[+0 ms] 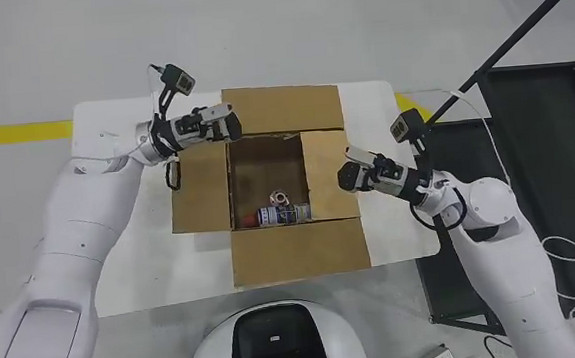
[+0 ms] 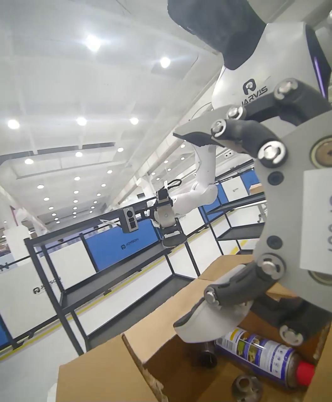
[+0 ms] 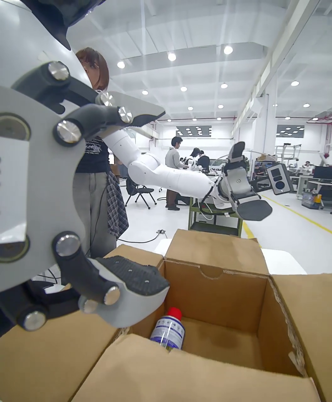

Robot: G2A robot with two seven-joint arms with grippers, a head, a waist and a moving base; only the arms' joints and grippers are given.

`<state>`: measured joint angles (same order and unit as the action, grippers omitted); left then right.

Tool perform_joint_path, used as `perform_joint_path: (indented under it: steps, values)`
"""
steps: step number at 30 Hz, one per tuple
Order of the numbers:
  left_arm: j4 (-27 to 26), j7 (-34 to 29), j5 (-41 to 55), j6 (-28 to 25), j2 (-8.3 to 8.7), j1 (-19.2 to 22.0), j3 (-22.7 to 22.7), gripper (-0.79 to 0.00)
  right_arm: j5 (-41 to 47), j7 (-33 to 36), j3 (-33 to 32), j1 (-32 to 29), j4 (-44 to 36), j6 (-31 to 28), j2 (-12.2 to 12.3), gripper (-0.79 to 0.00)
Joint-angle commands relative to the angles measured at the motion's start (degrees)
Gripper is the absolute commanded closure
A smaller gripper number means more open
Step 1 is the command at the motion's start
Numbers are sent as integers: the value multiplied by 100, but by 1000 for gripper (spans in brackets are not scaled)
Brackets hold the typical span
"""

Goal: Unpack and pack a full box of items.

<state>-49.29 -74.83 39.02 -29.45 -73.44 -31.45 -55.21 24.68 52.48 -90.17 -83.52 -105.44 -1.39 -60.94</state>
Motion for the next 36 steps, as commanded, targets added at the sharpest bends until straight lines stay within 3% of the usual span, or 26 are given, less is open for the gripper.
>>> perform_joint_path:
  steps: [1,7,21,24,28,31,33,36]
  values:
    - [56,-1,17,2,-101,98,223,-785,-6,-61,-45,-121,-38,-29,3,-785]
    - [397,-30,74,30,-363,311,710,-785,-6,-61,-45,-121,-38,-29,3,-785]
    - [397,-30,74,30,-363,311,710,-785,-6,-61,-45,-121,-38,-29,3,-785]
    - [259,322,-354,195,-385,248,847,-785,150,-109,-25,-125,-43,75,-1,-785]
    - [316,593,-547,391,-552,281,1163,-785,297,80,-271,-191,119,138,34,-785]
    - [648,828,-738,342,-738,405,1450,-785,331,132,-467,-347,191,183,60,-785]
    - [965,1026,-1387,161,-851,591,1738,-785,363,145,-542,-462,183,198,70,-785]
    - [1318,1121,-1296,32,-1059,588,1929,-785,341,88,-562,-607,130,193,74,-785]
